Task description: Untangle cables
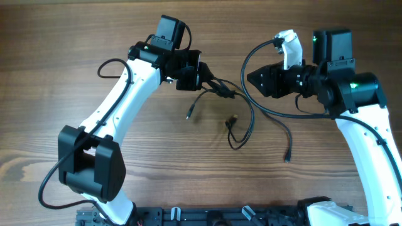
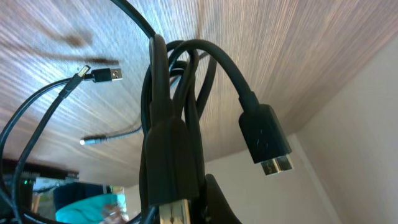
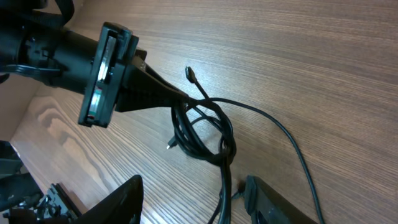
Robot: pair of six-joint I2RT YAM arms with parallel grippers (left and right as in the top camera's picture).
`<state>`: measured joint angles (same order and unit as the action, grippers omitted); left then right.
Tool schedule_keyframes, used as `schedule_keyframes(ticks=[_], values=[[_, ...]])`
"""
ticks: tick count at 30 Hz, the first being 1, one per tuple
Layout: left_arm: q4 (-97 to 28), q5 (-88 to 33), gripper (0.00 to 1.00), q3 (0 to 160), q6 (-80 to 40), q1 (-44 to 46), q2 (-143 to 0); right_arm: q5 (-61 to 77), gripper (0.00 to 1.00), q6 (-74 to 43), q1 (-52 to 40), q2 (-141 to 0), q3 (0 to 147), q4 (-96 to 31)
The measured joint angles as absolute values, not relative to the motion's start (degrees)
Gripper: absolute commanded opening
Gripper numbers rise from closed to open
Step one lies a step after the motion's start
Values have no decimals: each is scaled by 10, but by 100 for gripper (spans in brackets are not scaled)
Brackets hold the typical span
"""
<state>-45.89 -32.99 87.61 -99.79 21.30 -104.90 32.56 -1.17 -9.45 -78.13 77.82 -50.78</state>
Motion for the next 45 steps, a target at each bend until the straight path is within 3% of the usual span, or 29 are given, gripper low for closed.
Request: schedule_keyframes(ticks=[14,28,37,42,45], values=[[-461,-211,4,876,-1025,223,-1049,325,56,-11,-95,-781,778,-515],[-461,-208,4,876,-1047,223,-1049,321,57,-12,-95,-781,778,-519],[-462,-211,4,876,-1159,223,-1049,321,56,-38,-95,-781,778,-511],[-443,-226,4,876,-1160,223,-1049,321,55,-77,-95,-781,778,-505],[-405,-244,4,876,-1160,223,-1049,321,47,-122,-95,-785,778,-495]])
